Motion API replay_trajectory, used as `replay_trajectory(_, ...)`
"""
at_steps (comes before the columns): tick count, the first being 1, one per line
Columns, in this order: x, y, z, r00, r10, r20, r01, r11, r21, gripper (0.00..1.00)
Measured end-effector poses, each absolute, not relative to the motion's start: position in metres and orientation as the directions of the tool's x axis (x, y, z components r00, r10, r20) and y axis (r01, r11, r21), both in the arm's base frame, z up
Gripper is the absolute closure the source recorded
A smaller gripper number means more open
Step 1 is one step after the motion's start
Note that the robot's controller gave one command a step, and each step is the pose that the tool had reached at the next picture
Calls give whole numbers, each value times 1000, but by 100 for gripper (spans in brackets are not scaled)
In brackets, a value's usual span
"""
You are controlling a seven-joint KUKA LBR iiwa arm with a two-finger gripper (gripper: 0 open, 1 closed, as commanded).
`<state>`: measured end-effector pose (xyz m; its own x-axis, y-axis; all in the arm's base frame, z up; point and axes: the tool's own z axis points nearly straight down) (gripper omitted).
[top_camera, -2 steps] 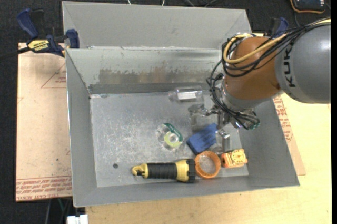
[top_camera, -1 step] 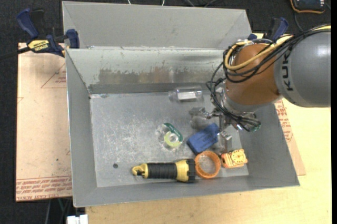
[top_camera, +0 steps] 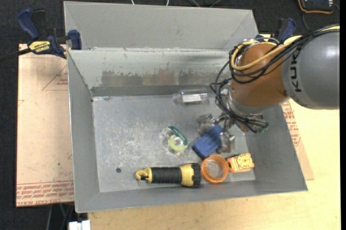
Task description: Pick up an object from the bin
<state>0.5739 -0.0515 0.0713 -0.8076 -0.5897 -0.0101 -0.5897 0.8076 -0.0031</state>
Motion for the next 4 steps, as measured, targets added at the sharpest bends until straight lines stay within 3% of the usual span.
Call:
replay_trajectory(1, 575, -52, 72, -800, -600, -10, -600, 800, -2, 100)
replay_trajectory(2, 573, -51, 99, -801, -598, -8, -598, 801, 1, 100)
replay_trajectory(4, 574, -50, 190, -802, -597, -9, -597, 802, 1, 100)
